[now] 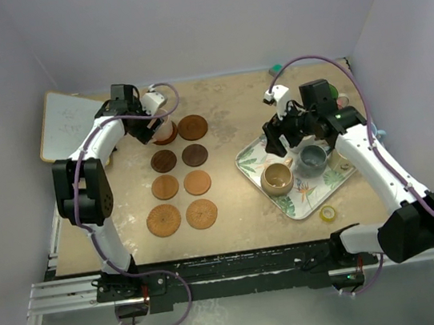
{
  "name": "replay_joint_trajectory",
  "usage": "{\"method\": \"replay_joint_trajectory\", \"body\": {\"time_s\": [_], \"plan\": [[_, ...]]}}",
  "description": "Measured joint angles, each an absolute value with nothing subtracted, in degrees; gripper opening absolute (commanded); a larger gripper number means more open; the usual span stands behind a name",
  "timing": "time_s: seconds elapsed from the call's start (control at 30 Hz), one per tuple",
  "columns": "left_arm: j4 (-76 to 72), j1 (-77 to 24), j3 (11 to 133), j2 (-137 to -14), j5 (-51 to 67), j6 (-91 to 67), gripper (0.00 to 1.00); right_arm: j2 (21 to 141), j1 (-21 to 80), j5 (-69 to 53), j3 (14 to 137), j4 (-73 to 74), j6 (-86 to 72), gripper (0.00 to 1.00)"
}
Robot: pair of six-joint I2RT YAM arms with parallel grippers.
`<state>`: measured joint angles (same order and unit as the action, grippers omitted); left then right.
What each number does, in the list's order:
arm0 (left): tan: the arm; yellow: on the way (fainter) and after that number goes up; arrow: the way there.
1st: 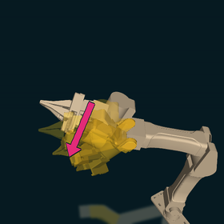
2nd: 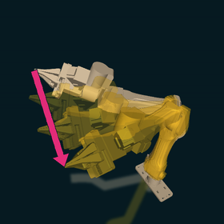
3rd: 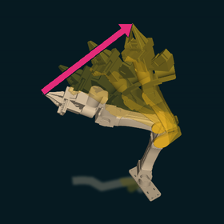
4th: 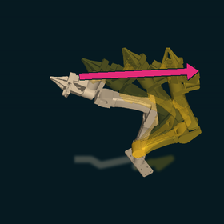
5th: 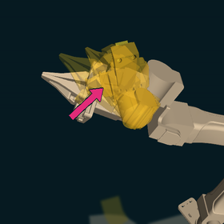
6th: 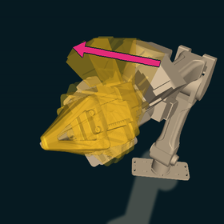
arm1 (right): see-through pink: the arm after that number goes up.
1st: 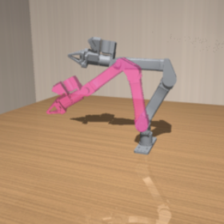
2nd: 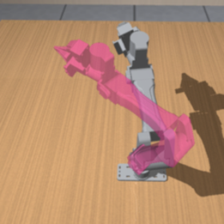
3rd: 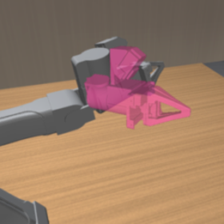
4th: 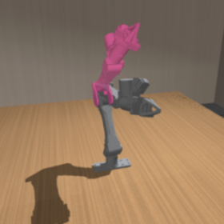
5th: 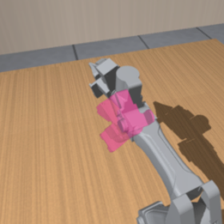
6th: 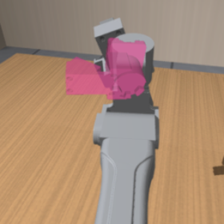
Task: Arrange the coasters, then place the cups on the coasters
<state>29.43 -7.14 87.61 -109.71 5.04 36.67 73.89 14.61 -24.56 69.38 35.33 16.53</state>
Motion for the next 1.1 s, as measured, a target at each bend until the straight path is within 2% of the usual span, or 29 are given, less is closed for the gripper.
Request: {"method": "replay_joint_trajectory", "body": {"time_s": [0.4, 0.67, 1.1], "plan": [[31.42, -7.11, 87.46, -107.87, 9.52, 36.03, 0.78, 75.53, 14.22, -17.3, 72.12, 38.41, 18.94, 0.82], [32.32, -7.11, 84.97, -97.1, 16.64, 31.73, 0.78, 79.9, 14.17, -15.27, 73.8, 44.36, 28.77, 0.82], [30.55, -7.11, 74.56, -85.58, 20.82, 26.33, 0.78, 80.25, 14.2, -12.08, 75.99, 47.13, 32.86, 0.82]]}}
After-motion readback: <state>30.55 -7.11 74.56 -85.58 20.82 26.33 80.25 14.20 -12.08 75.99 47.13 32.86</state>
